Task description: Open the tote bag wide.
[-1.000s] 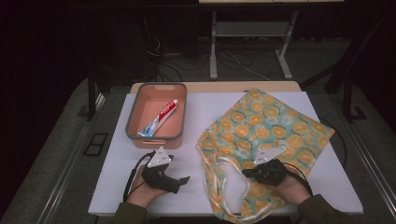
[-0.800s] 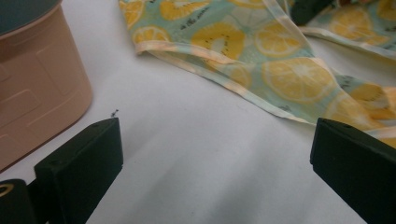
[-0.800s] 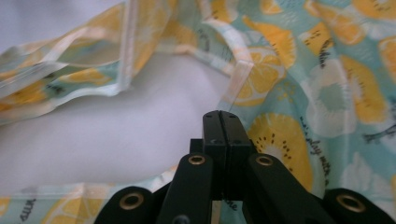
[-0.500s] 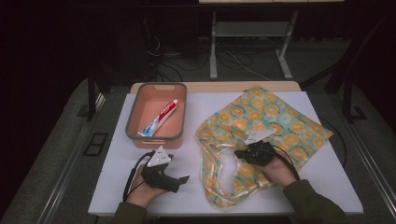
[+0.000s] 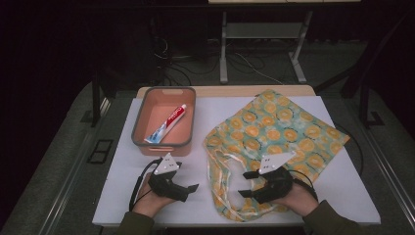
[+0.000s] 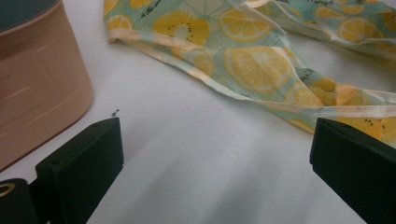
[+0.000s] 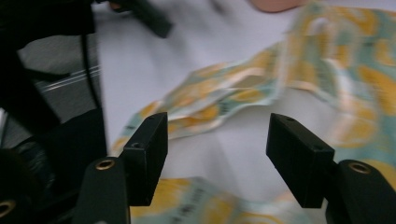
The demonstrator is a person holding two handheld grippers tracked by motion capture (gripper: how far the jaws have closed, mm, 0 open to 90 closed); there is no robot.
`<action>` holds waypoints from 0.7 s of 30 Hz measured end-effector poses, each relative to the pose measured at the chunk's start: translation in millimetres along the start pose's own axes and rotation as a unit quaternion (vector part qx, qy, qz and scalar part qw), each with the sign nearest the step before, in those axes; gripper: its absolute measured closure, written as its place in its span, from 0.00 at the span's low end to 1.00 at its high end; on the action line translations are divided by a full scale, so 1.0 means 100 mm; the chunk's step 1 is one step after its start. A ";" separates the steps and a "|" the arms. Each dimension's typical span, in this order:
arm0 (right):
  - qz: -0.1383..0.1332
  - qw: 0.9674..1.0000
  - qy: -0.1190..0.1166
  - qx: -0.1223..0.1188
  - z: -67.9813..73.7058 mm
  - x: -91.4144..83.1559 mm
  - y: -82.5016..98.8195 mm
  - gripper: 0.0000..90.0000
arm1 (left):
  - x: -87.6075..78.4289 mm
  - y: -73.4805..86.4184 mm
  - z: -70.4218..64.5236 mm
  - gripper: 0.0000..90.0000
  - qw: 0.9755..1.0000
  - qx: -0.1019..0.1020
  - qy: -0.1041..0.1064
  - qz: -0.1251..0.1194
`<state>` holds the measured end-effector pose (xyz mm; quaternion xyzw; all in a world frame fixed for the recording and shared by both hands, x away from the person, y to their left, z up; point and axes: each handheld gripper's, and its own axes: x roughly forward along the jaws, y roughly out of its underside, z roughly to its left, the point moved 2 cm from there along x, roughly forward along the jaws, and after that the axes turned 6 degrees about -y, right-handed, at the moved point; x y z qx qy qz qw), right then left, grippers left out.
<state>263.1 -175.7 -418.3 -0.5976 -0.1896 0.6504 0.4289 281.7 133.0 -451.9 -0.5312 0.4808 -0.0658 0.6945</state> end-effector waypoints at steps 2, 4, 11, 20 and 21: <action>0.007 1.000 -0.015 -0.011 0.09 0.06 -0.01 0.43 | 0.00 0.00 0.00 0.01 1.000 0.001 -0.001 0.000; 0.018 0.999 -0.024 -0.021 0.16 0.13 0.00 0.44 | 0.00 -0.01 0.00 0.01 1.000 0.002 -0.001 -0.001; 0.073 0.996 -0.032 -0.038 0.20 0.38 0.10 0.51 | 0.01 -0.01 -0.02 0.02 1.000 0.007 0.004 0.002; 0.108 0.991 -0.043 -0.065 0.26 0.53 0.15 0.70 | 0.02 -0.01 -0.03 0.02 1.000 0.010 0.004 0.006; 0.107 0.991 -0.038 -0.072 0.27 0.54 0.15 0.79 | 0.02 -0.01 -0.03 0.02 1.000 0.011 0.004 0.006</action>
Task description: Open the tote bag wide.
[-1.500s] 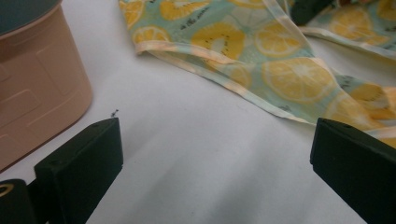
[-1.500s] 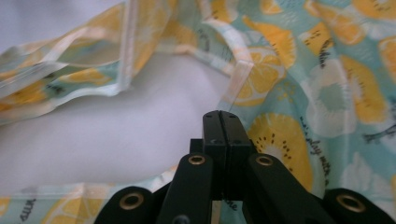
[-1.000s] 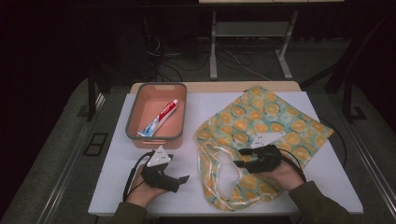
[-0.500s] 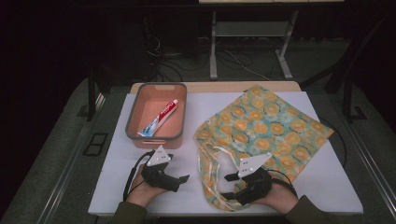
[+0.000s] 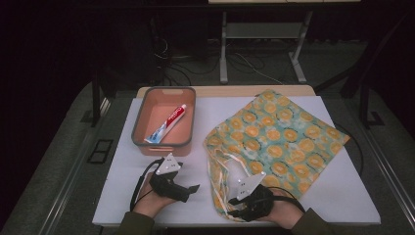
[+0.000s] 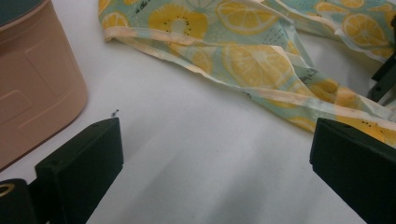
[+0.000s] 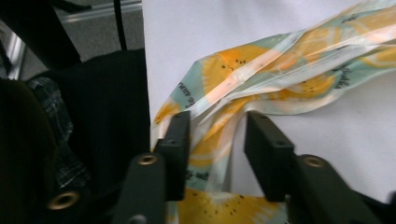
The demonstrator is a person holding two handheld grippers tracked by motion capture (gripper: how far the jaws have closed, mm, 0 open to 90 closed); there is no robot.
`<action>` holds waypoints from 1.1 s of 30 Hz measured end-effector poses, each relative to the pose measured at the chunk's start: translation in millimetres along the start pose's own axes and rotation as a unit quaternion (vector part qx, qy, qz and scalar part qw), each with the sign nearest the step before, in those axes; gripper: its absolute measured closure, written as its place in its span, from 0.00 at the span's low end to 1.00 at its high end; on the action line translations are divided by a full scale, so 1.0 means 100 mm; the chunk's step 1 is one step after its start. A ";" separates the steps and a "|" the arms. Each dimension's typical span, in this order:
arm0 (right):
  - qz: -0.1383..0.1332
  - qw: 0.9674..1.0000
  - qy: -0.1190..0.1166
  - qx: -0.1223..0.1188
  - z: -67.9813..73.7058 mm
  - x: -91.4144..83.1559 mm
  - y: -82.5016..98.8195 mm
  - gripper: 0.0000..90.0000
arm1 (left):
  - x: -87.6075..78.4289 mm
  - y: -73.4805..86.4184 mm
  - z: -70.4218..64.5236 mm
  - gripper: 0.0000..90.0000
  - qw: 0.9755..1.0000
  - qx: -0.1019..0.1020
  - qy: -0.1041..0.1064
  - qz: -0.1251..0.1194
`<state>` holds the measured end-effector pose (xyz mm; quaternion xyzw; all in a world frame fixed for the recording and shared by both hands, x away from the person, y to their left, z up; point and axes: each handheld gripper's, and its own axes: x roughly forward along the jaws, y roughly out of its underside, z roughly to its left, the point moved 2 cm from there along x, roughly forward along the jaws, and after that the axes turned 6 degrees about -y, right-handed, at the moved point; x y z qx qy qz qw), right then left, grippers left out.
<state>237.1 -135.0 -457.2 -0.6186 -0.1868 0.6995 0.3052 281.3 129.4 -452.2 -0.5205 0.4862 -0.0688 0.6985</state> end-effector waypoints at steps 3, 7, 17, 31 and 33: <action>0.001 1.000 0.000 -0.001 -0.01 -0.02 0.00 0.92 | 0.00 0.00 0.00 0.02 1.000 0.001 0.000 0.000; -0.009 1.000 0.000 0.002 -0.02 -0.06 -0.01 0.95 | -0.01 0.00 0.00 0.02 1.000 0.001 0.000 -0.001; -0.084 0.995 0.052 0.032 -0.24 -0.51 -0.03 0.96 | -0.02 -0.01 0.01 0.02 1.000 -0.001 0.001 -0.004; -0.175 0.953 0.194 0.151 -0.97 -1.47 0.50 0.96 | -0.01 0.00 0.01 0.02 1.000 -0.001 0.000 -0.001; -0.176 0.946 0.213 0.168 -1.07 -1.54 0.61 0.96 | 0.00 0.00 0.01 0.02 1.000 -0.002 0.000 -0.001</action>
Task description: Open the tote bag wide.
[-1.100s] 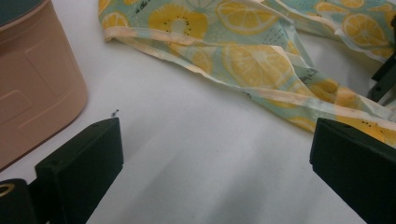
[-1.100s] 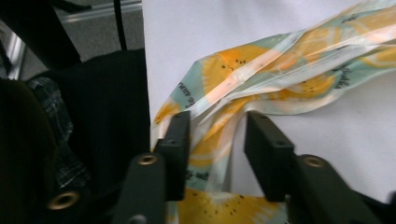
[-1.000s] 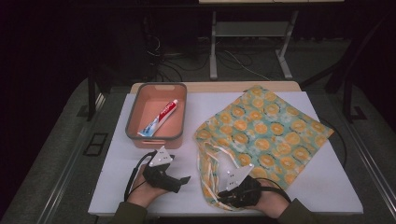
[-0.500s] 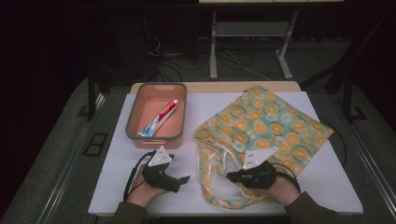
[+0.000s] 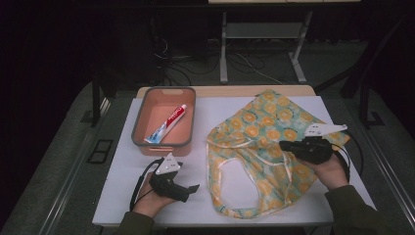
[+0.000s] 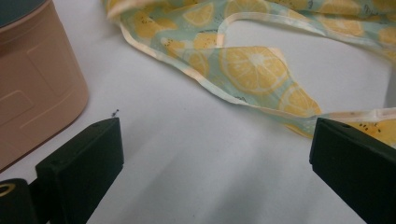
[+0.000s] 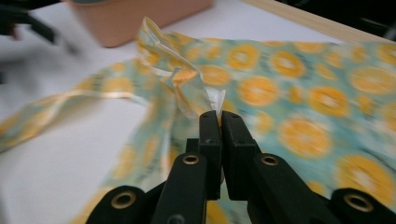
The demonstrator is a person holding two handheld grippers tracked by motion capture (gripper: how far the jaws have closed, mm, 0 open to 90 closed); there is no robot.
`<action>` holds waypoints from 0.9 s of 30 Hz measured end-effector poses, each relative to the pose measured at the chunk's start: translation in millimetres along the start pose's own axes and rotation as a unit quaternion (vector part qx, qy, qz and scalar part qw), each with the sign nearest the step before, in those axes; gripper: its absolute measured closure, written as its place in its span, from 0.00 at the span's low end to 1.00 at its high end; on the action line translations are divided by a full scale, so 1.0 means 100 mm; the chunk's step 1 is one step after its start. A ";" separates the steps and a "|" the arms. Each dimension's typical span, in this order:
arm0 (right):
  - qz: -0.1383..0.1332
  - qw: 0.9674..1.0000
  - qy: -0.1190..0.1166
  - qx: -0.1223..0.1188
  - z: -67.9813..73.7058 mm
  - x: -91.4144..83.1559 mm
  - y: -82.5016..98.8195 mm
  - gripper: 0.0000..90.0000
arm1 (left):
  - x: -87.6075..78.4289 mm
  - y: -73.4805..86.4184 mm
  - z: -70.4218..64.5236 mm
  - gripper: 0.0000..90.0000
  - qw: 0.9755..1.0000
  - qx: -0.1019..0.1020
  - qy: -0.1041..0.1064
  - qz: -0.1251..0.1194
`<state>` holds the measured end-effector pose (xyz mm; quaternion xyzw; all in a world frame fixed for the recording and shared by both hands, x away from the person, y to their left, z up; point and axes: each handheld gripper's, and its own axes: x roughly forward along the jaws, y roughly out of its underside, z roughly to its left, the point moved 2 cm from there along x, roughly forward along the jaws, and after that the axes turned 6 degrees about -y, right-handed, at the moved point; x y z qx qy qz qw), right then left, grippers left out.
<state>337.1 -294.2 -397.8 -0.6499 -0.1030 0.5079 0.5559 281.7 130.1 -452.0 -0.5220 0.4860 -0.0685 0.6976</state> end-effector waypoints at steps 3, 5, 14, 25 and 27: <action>0.007 0.999 0.029 0.023 -0.20 -0.04 0.09 0.96 | 0.00 0.00 0.00 0.02 1.000 0.000 0.000 0.000; 0.016 0.998 0.044 0.036 -0.31 -0.03 0.15 0.97 | 0.00 0.00 0.00 0.02 1.000 0.000 0.000 0.000; 0.108 0.988 0.085 0.067 -0.58 0.21 0.45 0.96 | 0.00 0.00 0.00 0.02 1.000 0.000 0.001 0.000; 0.073 0.990 0.088 0.084 -0.54 0.10 0.36 0.56 | 0.00 0.00 0.00 0.02 1.000 0.001 0.002 0.002; 0.051 0.992 0.081 0.080 -0.48 0.02 0.28 0.51 | 0.01 0.00 0.00 0.02 1.000 0.002 0.003 0.003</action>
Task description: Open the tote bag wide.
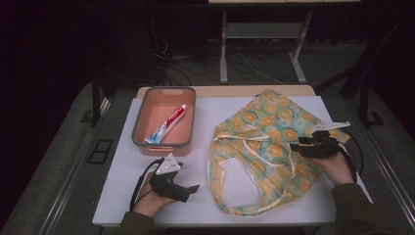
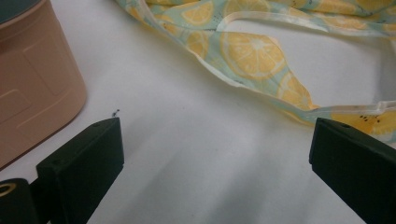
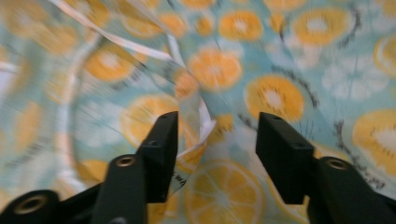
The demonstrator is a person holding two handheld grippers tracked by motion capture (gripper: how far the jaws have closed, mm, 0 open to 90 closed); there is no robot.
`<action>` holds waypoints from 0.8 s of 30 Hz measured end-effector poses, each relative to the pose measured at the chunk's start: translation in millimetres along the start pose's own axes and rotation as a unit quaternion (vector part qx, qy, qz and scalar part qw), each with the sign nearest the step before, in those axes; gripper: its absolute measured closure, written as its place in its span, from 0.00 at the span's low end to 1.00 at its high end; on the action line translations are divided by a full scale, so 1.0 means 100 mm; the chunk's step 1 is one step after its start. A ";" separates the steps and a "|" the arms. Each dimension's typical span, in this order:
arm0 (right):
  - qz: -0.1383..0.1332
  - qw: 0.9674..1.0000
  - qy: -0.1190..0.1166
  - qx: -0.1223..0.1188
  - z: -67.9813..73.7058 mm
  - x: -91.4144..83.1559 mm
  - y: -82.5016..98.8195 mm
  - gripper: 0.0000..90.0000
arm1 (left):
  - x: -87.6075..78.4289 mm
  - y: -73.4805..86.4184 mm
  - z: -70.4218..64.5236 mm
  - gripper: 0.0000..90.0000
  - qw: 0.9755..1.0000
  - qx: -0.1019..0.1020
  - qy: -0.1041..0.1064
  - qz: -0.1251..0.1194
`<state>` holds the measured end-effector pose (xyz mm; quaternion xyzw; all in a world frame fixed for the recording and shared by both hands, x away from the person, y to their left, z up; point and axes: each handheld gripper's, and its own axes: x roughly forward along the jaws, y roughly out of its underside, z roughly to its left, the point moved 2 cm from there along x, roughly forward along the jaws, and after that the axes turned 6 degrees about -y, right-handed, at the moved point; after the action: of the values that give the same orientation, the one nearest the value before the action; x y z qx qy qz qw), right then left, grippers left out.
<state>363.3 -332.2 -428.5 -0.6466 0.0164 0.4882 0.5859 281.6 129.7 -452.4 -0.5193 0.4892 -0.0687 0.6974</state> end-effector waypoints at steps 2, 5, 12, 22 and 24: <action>-0.015 1.000 -0.011 -0.009 0.09 -0.08 -0.05 0.47 | 0.00 0.00 0.00 0.02 1.000 0.000 0.000 0.000; -0.025 0.999 -0.030 -0.028 0.24 -0.15 -0.11 0.45 | 0.00 0.00 0.00 0.02 1.000 0.000 0.000 0.000; 0.021 0.989 -0.103 -0.101 0.75 0.06 -0.15 0.55 | 0.01 0.00 -0.01 0.02 1.000 0.000 0.002 0.002; 0.094 0.981 -0.104 -0.133 0.98 0.53 0.01 0.57 | 0.01 0.00 -0.01 0.02 1.000 0.000 0.003 0.002; 0.109 0.979 -0.103 -0.137 0.98 0.58 0.05 0.57 | 0.01 0.00 -0.01 0.02 1.000 0.001 0.003 0.002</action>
<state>330.3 -225.7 -454.2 -0.6610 -0.0409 0.6108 0.4339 281.6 128.6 -453.3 -0.5174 0.4924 -0.0691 0.6965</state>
